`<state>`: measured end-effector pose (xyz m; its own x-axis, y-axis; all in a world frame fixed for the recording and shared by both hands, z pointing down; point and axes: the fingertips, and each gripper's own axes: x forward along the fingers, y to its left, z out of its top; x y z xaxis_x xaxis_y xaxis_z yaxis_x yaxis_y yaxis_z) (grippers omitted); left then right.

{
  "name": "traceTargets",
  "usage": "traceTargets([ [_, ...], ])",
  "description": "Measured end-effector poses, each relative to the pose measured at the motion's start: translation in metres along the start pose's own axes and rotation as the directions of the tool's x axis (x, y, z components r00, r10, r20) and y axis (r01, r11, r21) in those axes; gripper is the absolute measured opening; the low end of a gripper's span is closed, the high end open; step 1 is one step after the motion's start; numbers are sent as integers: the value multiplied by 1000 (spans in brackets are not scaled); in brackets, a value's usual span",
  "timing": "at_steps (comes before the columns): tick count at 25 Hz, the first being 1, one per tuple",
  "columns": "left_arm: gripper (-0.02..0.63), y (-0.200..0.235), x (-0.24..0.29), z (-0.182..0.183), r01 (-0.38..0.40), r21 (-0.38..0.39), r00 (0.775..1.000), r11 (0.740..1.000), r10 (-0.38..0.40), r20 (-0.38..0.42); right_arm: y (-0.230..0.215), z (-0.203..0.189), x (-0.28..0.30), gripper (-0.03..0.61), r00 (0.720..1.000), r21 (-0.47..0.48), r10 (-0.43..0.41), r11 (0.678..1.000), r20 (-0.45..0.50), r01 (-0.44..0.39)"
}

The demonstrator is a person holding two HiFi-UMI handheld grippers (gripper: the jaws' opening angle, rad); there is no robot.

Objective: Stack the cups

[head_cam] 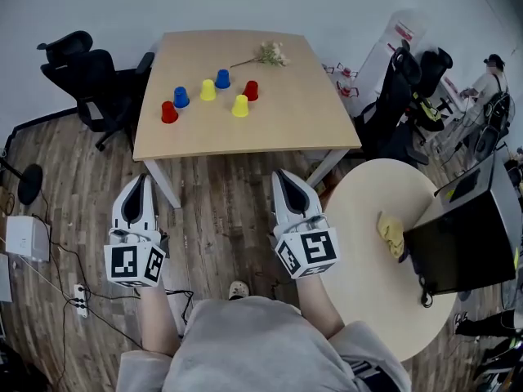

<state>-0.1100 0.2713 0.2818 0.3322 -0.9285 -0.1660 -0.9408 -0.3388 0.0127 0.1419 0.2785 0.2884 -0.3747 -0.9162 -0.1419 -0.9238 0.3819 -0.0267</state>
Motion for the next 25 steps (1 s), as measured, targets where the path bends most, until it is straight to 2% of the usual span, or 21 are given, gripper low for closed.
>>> traceTargets([
  [8,6,9,46,-21,-19,-13,1000,1000,19,-24,-25,-28,45,12,999,31,31,999,-38,-29],
  [13,6,26,94,-37,3,-34,1000,999,-3,-28,-47,-37,85,11,999,38,-3,999,-41,4],
  [25,6,113,239,-51,88,-31,994,996,-90,-54,-73,-47,234,12,995,37,-90,995,-37,91],
])
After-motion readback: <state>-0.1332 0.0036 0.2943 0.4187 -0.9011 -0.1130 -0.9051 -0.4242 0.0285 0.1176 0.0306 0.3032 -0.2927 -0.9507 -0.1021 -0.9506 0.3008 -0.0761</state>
